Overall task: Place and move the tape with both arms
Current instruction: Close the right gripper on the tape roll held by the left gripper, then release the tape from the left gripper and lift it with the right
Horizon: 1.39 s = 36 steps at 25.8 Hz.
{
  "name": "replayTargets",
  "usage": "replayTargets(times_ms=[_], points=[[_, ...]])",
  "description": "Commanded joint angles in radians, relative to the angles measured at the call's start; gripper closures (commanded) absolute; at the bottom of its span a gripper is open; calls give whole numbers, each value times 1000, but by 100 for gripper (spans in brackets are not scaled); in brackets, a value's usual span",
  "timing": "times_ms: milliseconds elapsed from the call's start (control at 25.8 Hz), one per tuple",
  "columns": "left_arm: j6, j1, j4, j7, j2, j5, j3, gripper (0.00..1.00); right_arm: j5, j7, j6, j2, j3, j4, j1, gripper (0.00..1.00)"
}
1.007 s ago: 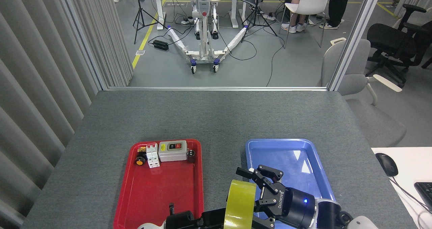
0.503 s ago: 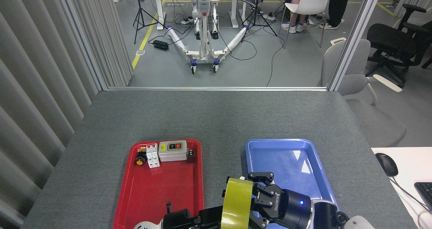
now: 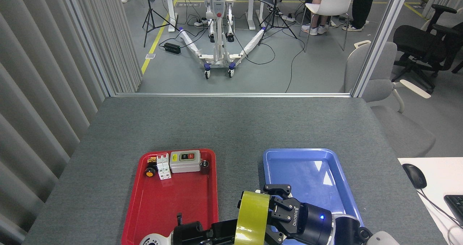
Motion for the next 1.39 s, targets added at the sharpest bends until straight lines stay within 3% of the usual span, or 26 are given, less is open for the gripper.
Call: replayTargets(times_ms=[0, 39, 77, 116, 1084, 1355], points=[[-1, -3, 11, 22, -1, 0, 5, 100, 1, 11, -5, 3, 4, 6, -1, 72], [-1, -3, 11, 22, -1, 0, 5, 95, 1, 11, -5, 3, 7, 8, -1, 72], [-1, -3, 11, 22, -1, 0, 5, 57, 1, 11, -5, 3, 9, 8, -1, 72], [-1, -5, 12, 21, -1, 1, 7, 0, 1, 11, -5, 3, 10, 8, -1, 72], [-4, -22, 51, 28, -10, 0, 45, 0, -1, 11, -33, 3, 3, 19, -1, 73], [-43, -23, 93, 87, -26, 0, 148, 0, -2, 11, -35, 1, 0, 20, 2, 74]])
